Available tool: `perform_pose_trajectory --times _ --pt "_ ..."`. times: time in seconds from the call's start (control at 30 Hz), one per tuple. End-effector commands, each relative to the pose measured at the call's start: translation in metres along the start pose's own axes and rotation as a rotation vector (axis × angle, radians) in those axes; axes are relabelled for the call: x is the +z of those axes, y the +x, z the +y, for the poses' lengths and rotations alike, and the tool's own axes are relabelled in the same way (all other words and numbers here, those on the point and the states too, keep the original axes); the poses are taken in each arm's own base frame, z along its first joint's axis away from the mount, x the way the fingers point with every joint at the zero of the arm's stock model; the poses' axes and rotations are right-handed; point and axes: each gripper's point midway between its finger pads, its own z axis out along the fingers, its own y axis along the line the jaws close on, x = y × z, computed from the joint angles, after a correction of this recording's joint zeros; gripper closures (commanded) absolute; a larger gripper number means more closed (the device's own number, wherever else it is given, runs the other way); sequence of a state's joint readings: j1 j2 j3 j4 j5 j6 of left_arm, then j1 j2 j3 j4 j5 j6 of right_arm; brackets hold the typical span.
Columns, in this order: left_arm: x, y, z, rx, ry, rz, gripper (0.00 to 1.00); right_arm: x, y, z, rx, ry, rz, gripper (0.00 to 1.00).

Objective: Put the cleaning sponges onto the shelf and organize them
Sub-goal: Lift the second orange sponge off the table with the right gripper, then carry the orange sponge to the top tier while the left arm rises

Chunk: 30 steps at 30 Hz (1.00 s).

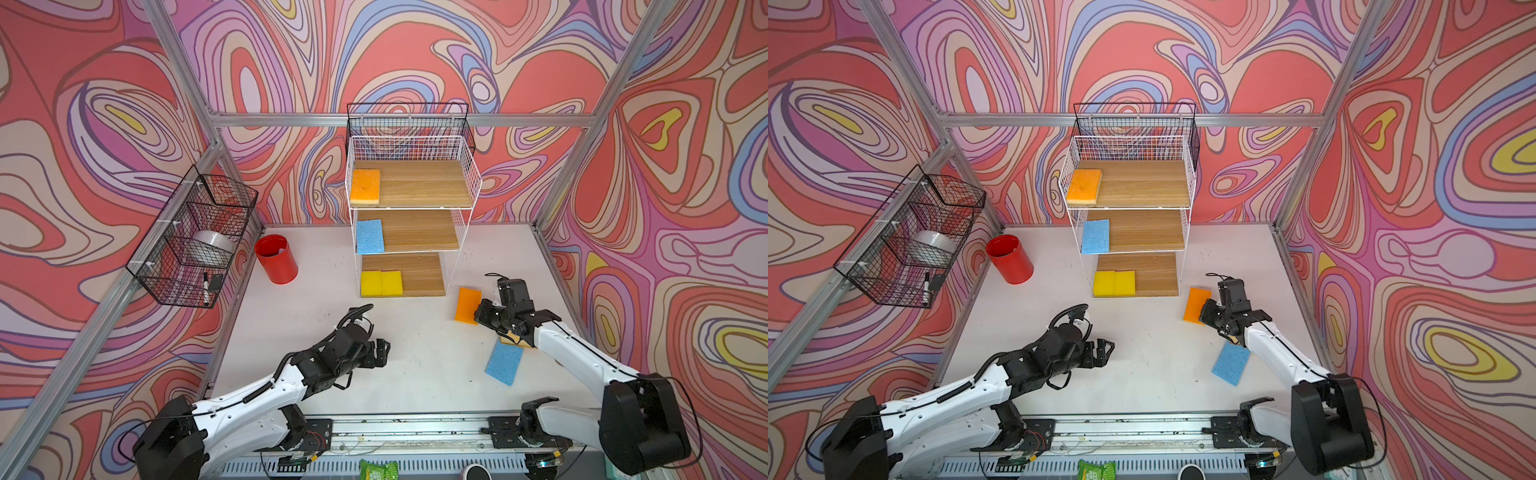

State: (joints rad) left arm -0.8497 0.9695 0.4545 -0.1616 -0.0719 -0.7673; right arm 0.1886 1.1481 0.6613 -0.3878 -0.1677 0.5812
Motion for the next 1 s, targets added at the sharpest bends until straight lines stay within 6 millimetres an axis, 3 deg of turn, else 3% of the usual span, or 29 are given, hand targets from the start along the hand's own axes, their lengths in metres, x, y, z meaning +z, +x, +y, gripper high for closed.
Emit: perform_pose_trajectory --times 0.0,0.17,0.23,0.6,0.77,0.97 --pt "-0.009 -0.007 0.004 -0.003 -0.029 -0.014 0.06 -0.020 0.004 0.008 -0.021 -0.031 0.016 1.00" --pt "-0.025 -0.011 0.006 0.003 -0.039 -0.029 0.06 -0.056 0.001 0.035 -0.078 -0.160 -0.039 1.00" --pt "-0.040 -0.025 -0.004 -0.002 -0.014 -0.066 0.06 -0.072 -0.002 0.042 -0.106 -0.192 -0.075 1.00" --pt "-0.094 -0.033 0.008 -0.037 -0.012 -0.133 0.06 -0.168 -0.022 0.097 -0.177 -0.403 -0.212 1.00" --pt "-0.110 -0.041 0.013 -0.042 -0.029 -0.179 0.07 -0.193 -0.029 0.118 -0.156 -0.509 -0.246 1.00" --pt "-0.126 -0.066 -0.001 0.017 -0.057 -0.204 0.07 -0.217 -0.053 0.143 -0.177 -0.565 -0.297 1.00"
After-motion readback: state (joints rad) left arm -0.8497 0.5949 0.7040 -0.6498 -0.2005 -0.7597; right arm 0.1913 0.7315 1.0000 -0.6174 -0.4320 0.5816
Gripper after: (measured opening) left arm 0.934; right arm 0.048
